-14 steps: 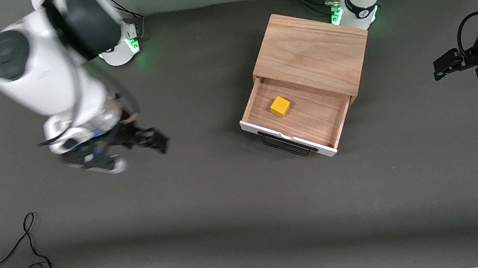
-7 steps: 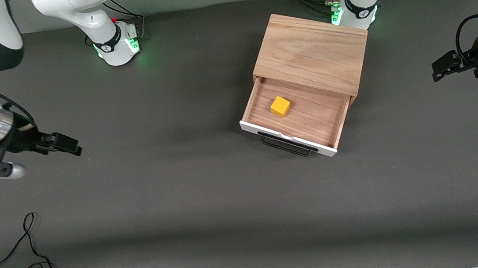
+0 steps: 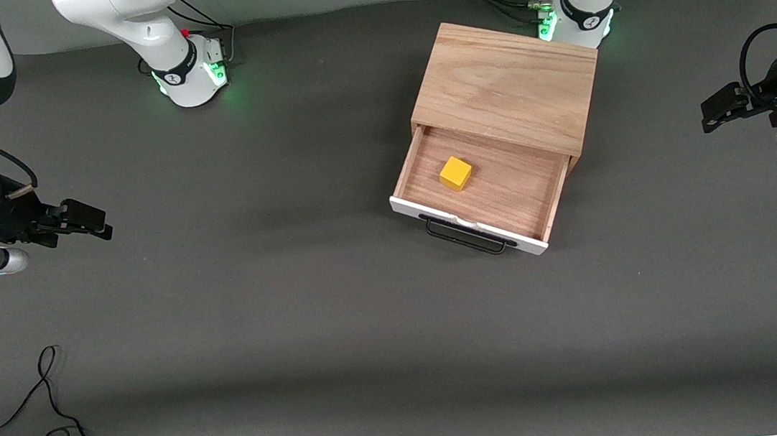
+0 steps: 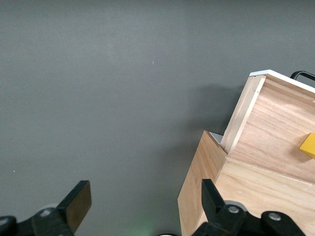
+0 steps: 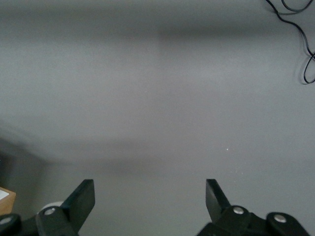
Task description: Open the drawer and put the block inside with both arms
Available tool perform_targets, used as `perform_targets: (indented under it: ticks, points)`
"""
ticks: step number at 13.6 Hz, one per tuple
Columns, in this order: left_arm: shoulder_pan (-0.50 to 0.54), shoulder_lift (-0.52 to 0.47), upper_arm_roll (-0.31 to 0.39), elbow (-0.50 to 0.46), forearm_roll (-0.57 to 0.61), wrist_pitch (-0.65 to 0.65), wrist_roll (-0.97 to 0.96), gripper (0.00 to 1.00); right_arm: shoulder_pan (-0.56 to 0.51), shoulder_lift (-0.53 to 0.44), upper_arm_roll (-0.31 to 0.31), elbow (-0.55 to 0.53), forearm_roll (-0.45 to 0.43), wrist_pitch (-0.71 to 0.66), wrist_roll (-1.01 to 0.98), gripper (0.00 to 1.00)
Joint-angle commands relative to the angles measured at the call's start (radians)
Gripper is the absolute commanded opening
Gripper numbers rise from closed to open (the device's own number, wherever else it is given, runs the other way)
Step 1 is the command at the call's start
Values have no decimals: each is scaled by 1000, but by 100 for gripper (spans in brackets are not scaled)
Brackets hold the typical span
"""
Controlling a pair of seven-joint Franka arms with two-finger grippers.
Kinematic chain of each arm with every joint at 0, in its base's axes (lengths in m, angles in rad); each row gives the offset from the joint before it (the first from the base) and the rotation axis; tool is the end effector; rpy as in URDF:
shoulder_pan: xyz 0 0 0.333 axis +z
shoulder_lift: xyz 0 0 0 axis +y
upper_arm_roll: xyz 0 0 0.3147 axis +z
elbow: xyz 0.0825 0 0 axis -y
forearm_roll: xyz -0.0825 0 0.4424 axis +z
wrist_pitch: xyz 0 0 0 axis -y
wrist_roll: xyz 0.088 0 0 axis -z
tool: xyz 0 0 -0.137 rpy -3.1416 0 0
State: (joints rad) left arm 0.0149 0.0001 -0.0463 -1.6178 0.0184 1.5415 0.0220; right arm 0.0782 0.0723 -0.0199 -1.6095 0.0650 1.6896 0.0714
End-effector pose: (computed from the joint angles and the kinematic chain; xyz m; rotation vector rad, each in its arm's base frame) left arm 0.6054 -0.0164 0.5660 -3.1195 0.0836 0.1191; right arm 0.6413 0.0459 0.5379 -3.0779 0.0315 -0.0057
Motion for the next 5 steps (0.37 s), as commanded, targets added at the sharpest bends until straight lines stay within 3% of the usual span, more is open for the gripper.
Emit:
perform_targets:
  ticks: [1,5]
  points:
    - [-15,-9,8,-8,-1,-8,-8,100,-15,1,17,22,-30,-2,-25,100]
    - [-15,-9,6,-8,-1,-8,-13,100,-15,4,23,36,-77,-30,-19,100]
